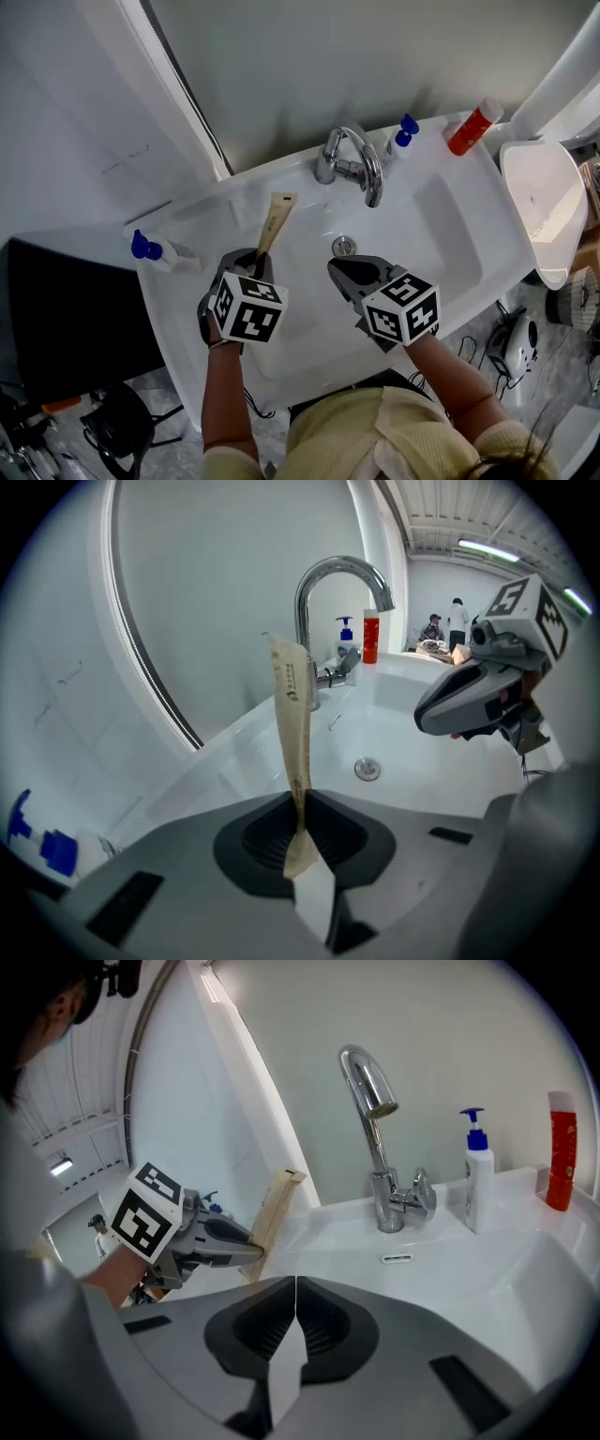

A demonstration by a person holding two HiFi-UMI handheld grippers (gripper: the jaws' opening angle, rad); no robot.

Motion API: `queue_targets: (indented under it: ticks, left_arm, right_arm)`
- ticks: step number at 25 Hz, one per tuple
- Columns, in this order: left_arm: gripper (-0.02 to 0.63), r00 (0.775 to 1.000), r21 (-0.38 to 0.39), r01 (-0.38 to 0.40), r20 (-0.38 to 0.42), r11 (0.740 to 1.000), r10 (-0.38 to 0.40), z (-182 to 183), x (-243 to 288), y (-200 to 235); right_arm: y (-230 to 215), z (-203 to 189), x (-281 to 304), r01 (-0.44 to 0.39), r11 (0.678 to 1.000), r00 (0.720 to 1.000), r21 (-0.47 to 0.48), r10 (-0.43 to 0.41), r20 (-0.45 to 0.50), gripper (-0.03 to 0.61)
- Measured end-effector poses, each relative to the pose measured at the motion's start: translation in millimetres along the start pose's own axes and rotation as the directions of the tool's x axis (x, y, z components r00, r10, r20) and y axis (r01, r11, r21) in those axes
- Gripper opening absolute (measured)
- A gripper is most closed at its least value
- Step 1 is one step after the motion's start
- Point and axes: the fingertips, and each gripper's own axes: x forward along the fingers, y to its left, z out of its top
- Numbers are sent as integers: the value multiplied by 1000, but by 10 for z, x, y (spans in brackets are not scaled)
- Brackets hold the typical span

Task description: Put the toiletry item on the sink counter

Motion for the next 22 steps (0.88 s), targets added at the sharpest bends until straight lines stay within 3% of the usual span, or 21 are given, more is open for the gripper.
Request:
queue_targets:
  ticks: [13,18,22]
  left_arm:
    - [69,993,176,-40,-103,984,59,145,305,197]
    - [69,979,289,-100,-141,952,145,204,432,389]
    - [69,975,365,-102,-149,925,166,260,520,389]
  right_arm:
    - [-79,-33,212,-7,1000,1000,28,8,-24,26]
    - [-127,-76,263,-5,999,999,44,6,-32,26]
    - [-161,-111,282,-6,998,999,59,8,-36,26]
